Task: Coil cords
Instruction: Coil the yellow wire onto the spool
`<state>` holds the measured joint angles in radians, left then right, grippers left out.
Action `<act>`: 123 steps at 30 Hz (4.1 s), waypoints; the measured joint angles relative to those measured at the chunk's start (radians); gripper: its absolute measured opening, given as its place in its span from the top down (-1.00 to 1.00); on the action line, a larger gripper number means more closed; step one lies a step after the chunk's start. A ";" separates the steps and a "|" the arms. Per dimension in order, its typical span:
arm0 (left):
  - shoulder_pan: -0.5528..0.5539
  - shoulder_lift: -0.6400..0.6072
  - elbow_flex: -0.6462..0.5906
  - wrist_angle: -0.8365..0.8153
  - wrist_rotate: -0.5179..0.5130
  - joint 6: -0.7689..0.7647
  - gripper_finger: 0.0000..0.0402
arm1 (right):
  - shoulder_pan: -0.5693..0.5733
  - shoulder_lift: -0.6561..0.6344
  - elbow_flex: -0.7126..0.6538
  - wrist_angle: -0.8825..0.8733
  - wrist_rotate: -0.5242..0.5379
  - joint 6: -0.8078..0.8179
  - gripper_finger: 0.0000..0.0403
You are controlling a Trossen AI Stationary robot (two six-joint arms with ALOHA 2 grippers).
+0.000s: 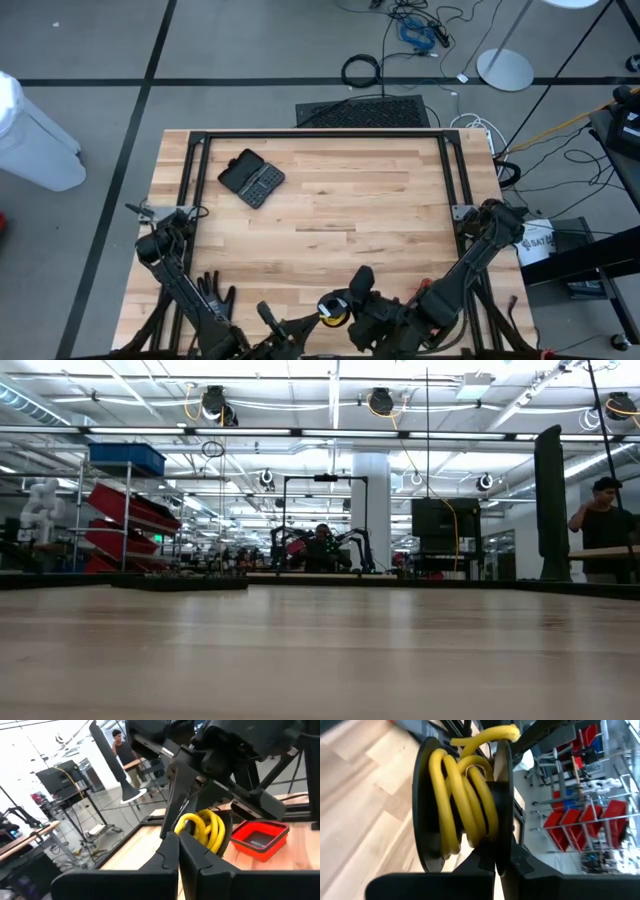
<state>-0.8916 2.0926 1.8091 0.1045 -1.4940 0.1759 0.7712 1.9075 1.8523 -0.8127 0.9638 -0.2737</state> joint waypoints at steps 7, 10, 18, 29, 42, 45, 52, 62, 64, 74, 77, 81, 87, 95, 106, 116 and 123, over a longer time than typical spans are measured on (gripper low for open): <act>0.023 0.000 0.000 -0.308 0.050 -0.270 1.00 | 0.000 0.036 0.000 -0.086 0.036 0.116 1.00; 0.037 0.000 0.000 -0.482 0.103 -0.427 1.00 | 0.000 0.066 0.000 -0.154 0.056 0.208 1.00; 0.075 0.000 0.000 -0.830 0.219 -0.718 1.00 | -0.017 0.163 -0.001 -0.255 0.111 0.369 1.00; 0.125 0.024 0.000 -0.995 0.425 -0.748 1.00 | -0.084 0.338 -0.001 -0.266 0.167 0.406 1.00; 0.156 0.163 0.001 -1.100 0.551 -0.814 1.00 | -0.108 0.378 -0.001 -0.283 0.034 0.545 1.00; 0.156 0.180 0.001 -1.103 0.554 -0.826 1.00 | -0.119 0.378 -0.001 -0.279 -0.084 0.617 1.00; 0.158 0.192 0.000 -1.103 0.558 -0.826 1.00 | -0.122 0.376 -0.036 -0.231 -0.121 0.657 1.00; 0.161 0.192 0.000 -1.135 0.506 -0.827 1.00 | -0.122 0.375 -0.132 -0.121 -0.034 0.606 1.00; 0.165 0.192 0.000 -1.146 0.518 -0.828 1.00 | -0.124 0.375 -0.133 -0.120 -0.036 0.600 1.00; 0.177 0.192 -0.072 -1.109 0.585 -0.829 1.00 | -0.137 0.375 -0.134 -0.117 -0.152 0.595 1.00; 0.176 0.192 -0.109 -1.086 0.595 -0.845 1.00 | -0.137 0.375 -0.134 -0.117 -0.156 0.595 1.00; 0.174 0.192 -0.126 -1.079 0.603 -0.858 1.00 | -0.137 0.375 -0.134 -0.118 -0.199 0.593 1.00; 0.170 0.192 -0.126 -1.064 0.603 -0.875 1.00 | -0.137 0.374 -0.134 -0.117 -0.203 0.594 1.00; 0.163 0.192 -0.126 -1.011 0.604 -0.848 1.00 | -0.142 0.375 -0.134 -0.114 -0.150 0.602 1.00; 0.160 0.192 -0.126 -1.009 0.612 -0.852 1.00 | -0.142 0.391 -0.134 -0.122 -0.156 0.579 1.00; 0.140 0.191 -0.126 -1.007 0.642 -0.877 1.00 | -0.137 0.401 -0.133 -0.118 -0.178 0.542 0.99; 0.138 0.191 -0.126 -1.011 0.638 -0.878 1.00 | -0.109 0.403 -0.134 -0.115 -0.129 0.539 0.74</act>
<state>-0.7532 2.2837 1.6836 -0.9069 -0.8560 -0.7022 0.6619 2.3108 1.7187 -0.9275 0.8345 0.2654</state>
